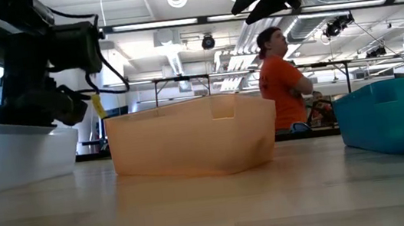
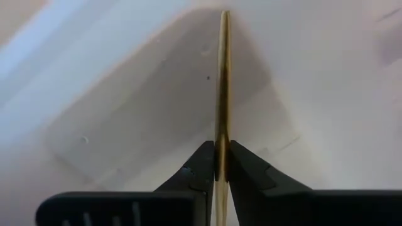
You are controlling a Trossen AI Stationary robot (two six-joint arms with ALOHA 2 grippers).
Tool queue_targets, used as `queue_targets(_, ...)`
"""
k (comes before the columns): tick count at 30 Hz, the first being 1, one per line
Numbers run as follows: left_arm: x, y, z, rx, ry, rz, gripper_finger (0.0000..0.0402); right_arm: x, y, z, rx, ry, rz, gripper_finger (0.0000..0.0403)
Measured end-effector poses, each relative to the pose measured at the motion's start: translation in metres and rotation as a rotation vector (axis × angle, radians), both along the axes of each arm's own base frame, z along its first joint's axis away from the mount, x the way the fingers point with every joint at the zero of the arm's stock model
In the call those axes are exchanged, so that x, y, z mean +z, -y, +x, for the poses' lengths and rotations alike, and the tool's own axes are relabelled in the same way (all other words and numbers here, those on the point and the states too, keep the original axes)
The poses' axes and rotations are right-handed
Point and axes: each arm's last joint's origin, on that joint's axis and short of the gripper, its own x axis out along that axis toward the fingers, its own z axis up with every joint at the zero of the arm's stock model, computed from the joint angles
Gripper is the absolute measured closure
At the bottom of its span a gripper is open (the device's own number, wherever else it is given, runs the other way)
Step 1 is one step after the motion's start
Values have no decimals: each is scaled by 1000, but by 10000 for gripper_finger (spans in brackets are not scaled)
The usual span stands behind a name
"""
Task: Sort silverware by color (type)
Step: Put the top right gold spoon into the transparent bin, then put the top gold spoon into the transparent bin
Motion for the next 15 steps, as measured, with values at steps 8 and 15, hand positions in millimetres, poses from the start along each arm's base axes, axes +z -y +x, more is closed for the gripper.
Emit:
queue_targets(8, 0, 0, 2, -2, 21, 15, 320, 0, 0, 0, -4, 3, 5, 167)
queue_targets(15, 2, -1, 2, -1, 32, 22, 290, 0, 0, 0, -3, 3, 5, 167)
